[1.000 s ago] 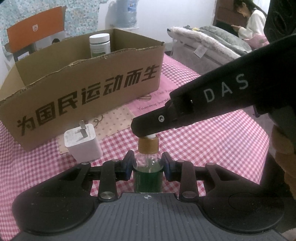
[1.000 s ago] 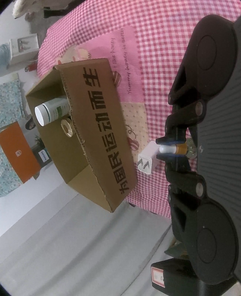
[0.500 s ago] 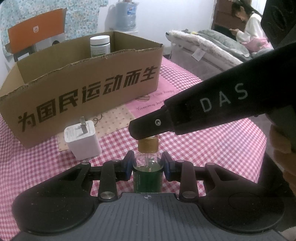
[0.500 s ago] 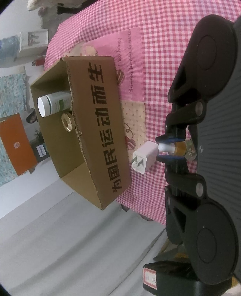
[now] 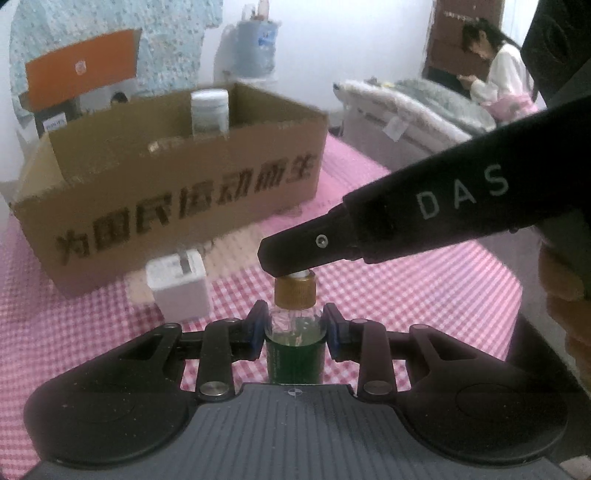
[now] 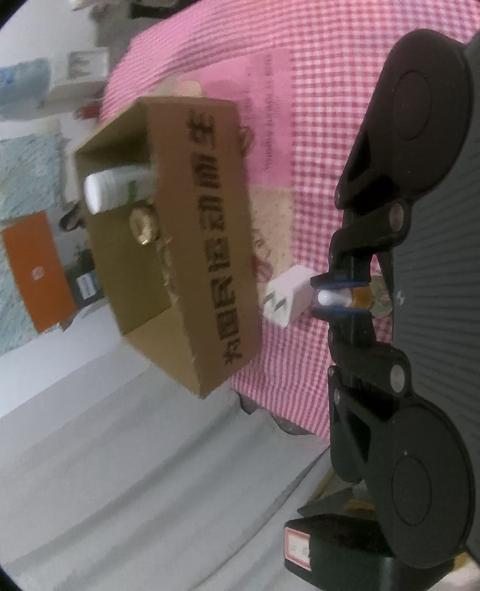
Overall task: Organize rigid objects
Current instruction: 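Lift the green dropper bottle and carry it over the cardboard box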
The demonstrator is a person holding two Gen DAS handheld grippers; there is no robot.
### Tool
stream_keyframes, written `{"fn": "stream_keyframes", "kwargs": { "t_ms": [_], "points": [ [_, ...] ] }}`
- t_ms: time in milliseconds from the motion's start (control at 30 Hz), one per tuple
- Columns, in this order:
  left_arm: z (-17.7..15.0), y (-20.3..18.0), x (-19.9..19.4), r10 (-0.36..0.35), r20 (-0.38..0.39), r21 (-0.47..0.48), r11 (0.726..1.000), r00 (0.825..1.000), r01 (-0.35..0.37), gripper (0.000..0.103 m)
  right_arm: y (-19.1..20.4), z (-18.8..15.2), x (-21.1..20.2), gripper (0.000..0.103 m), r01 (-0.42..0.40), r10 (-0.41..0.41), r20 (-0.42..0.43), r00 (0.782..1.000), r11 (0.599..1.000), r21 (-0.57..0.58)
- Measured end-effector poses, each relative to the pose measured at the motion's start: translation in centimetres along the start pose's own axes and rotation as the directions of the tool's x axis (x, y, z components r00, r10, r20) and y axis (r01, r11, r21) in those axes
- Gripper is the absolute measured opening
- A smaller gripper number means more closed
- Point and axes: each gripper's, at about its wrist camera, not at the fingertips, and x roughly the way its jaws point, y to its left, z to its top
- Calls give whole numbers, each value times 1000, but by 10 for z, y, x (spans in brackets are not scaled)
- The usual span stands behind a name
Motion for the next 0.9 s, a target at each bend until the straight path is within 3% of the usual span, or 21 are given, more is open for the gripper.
{"fn": "stream_keyframes", "kwargs": {
  "t_ms": [300,500,700,900],
  "points": [
    [56,17,-44,27,125,-18,1000,992,-25,31,36,50,-33,11,-39,57,117,991,989,-144],
    [110,44,-42,17,161,-50,999,987,-9,31,38,106,-34,11,-63,96,174,980,981,-184],
    [149,74,-1,33,103,-74,997,994,-26,31,9,163,5,11,-108,124,137,983,987,-118],
    [165,100,49,15,10,-119,993,1000,-14,31,-31,189,52,11,-107,109,80,991,994,-29]
  ]
}}
